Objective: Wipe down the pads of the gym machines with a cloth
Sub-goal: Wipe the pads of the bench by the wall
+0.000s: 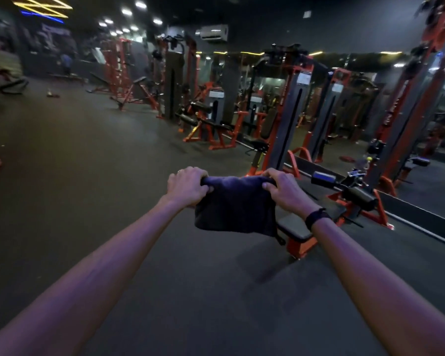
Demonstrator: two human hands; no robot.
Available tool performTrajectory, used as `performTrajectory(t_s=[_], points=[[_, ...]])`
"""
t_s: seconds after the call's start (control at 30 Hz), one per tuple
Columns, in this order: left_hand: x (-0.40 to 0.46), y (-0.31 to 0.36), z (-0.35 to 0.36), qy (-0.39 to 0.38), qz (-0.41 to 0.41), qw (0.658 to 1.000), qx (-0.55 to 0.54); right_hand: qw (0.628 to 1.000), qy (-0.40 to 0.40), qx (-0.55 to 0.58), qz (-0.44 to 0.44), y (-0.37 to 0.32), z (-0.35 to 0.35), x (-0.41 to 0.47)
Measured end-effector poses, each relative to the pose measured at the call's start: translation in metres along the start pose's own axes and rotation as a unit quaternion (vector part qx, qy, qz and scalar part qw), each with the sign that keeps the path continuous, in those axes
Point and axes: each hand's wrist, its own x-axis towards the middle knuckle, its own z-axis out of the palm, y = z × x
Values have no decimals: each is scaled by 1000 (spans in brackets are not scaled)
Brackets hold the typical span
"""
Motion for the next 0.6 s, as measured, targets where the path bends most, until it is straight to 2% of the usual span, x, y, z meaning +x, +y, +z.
performTrajectory(t_s=[0.23,0.3,0.43,0.6], points=[[90,-92,41,-25,-89,995,21,996,-67,30,-49,21,99,124],[131,-120,57,-36,-105,994,19,995,-83,14,-50,33,131,166],[206,-155,82,-62,-128,990,-11,991,-97,-85,-41,51,163,246],[314,-192,110,-91,-137,986,-37,991,-86,-99,-18,76,200,352]])
